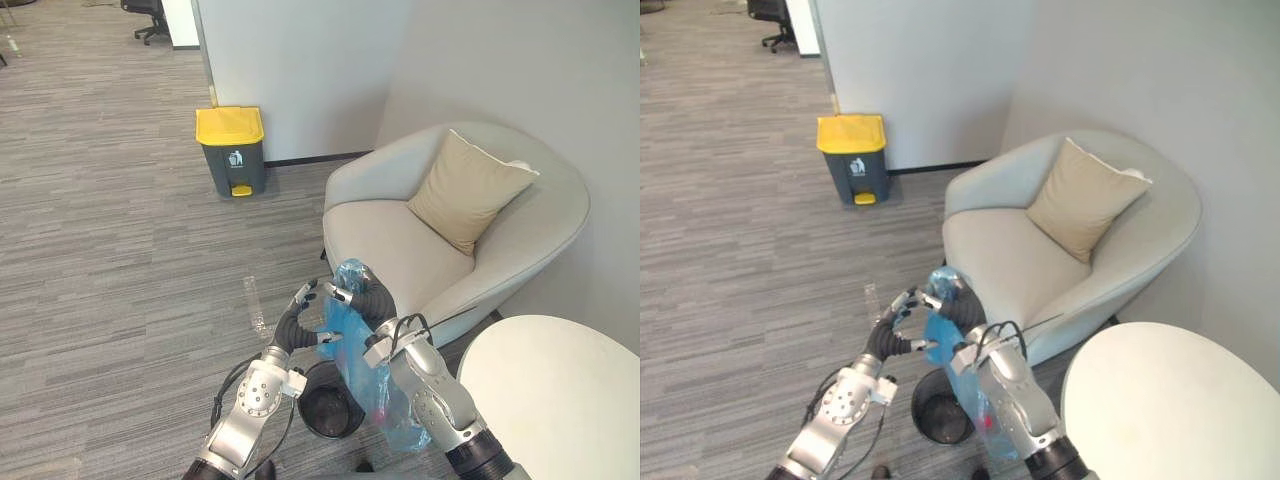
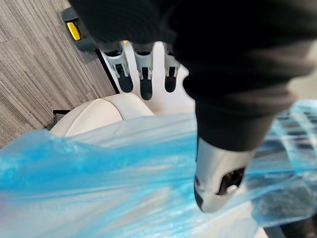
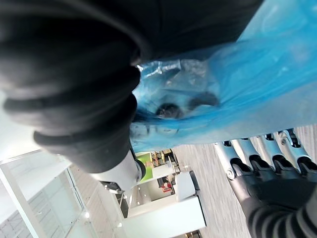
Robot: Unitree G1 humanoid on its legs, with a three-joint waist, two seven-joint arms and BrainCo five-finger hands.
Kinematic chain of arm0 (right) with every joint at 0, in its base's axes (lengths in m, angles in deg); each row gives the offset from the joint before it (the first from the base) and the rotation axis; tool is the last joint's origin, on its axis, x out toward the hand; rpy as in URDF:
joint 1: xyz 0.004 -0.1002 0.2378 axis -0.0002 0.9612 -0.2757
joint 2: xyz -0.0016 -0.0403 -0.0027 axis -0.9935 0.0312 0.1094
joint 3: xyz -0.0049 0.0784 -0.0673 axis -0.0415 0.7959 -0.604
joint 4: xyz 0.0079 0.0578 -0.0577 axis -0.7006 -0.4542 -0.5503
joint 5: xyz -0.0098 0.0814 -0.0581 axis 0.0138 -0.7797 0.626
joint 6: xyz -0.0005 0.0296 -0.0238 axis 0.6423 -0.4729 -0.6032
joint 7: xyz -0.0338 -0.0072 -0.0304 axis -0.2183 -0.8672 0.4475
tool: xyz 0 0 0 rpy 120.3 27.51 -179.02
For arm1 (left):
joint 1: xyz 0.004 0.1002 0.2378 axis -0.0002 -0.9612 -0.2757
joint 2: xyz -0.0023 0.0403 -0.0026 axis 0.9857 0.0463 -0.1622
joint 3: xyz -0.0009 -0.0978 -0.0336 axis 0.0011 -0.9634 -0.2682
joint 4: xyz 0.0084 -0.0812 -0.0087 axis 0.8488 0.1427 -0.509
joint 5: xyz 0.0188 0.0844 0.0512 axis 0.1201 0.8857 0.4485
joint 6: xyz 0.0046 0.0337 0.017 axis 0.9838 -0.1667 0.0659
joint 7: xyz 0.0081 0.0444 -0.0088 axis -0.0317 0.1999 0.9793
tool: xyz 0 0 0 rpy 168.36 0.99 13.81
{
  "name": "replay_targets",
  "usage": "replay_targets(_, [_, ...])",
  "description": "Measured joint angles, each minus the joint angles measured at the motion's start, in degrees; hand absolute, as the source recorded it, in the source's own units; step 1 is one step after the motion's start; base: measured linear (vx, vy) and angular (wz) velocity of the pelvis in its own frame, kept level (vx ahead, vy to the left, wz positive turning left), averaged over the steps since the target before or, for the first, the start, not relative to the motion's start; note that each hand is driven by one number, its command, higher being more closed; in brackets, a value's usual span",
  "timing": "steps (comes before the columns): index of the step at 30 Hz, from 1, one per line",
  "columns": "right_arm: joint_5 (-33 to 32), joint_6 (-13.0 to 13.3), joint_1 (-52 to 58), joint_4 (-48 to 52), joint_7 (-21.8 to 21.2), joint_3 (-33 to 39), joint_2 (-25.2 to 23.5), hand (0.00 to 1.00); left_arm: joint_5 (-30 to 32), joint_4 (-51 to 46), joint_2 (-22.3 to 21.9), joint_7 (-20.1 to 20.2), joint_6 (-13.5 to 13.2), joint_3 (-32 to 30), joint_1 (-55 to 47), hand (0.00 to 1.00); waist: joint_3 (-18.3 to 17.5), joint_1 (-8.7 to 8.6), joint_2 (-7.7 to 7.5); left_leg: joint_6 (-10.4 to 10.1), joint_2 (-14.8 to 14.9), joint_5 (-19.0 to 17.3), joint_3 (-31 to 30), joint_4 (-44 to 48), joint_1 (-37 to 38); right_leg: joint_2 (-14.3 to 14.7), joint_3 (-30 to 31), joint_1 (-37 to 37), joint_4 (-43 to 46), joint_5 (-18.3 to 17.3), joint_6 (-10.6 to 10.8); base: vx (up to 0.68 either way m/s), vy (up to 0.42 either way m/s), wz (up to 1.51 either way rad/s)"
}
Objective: Gather rubbish on tea table into small bin, then transfer packed bag to large trash can.
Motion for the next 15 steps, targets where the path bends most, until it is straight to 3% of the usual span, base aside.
replay_targets(6, [0.1,0.0,-0.8,-0.5,0.1,0.7,0.0,1.00,-0.2,0.0,0.1,1.0,0.0,-1.4,-0.2,0.00,-0.7,-0.37,0.22,0.1,-0.2,0.4,-1.0,-0.1,0.2,-0.1,-0.6,1.0,-0.1,0.0,0.1,0.01,0.000,0.06])
replay_targets(15, [-0.4,0.0,-1.2,-0.5,-1.4,0.7,1.5,1.00,1.0,-0.5,4.9,2.5,-1.4,-0.9,2.6,0.00,-1.0,-0.77,0.24,0.1,-0.2,0.5,-1.2,-0.1,1.0,-0.2,-0.9,1.8,-0.5,-0.1,0.1,-0.01,-0.001,0.02])
